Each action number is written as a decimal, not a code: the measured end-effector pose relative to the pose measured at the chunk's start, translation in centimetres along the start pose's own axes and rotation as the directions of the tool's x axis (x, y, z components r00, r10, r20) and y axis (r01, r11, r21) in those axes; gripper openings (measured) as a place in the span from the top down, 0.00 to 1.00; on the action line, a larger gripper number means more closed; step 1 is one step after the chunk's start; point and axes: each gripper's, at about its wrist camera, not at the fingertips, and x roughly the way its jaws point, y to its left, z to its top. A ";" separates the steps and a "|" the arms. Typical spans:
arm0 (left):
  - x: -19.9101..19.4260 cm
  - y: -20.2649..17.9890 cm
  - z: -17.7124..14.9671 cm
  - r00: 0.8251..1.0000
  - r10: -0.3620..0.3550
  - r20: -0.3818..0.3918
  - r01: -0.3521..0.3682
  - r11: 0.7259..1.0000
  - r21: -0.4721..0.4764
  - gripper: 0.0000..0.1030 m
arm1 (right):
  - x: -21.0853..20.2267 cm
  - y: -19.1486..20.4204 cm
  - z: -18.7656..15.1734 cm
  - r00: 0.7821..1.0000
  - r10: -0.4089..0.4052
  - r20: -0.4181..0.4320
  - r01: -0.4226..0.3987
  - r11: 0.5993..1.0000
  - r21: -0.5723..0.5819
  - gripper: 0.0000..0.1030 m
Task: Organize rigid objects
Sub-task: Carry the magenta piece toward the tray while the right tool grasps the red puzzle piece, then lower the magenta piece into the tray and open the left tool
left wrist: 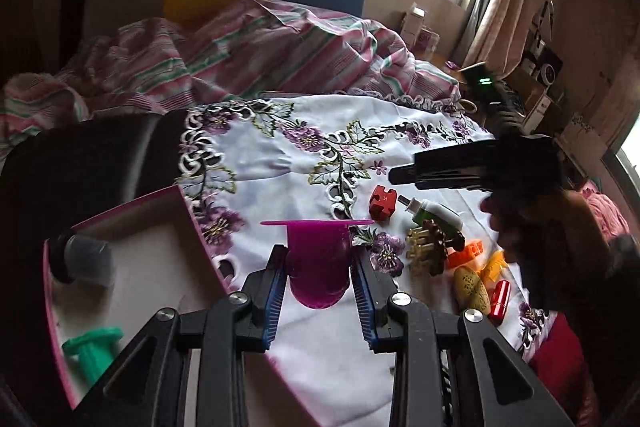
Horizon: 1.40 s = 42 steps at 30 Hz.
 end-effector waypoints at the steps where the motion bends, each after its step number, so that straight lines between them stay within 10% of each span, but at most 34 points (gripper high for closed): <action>1: -0.5 0.2 -0.3 1.000 0.005 0.004 -0.005 1.000 -0.006 0.68 | 0.8 0.0 0.3 0.999 -0.019 -0.032 0.019 1.000 -0.001 0.57; 14: -6.1 3.9 -3.4 0.996 0.064 0.061 -0.058 0.993 -0.099 0.68 | 5.2 0.7 0.4 0.991 -0.102 -0.091 0.104 0.994 0.017 0.68; 26: -10.6 9.2 -8.6 0.980 0.190 0.063 -0.170 0.957 -0.234 0.68 | -2.7 8.5 -6.7 0.992 0.097 0.076 -0.074 0.962 -0.265 0.68; 42: -14.4 11.9 -14.3 0.928 0.370 0.036 -0.341 0.887 -0.310 0.68 | 2.0 9.3 -14.1 0.999 -0.031 0.029 0.040 0.918 -0.394 0.69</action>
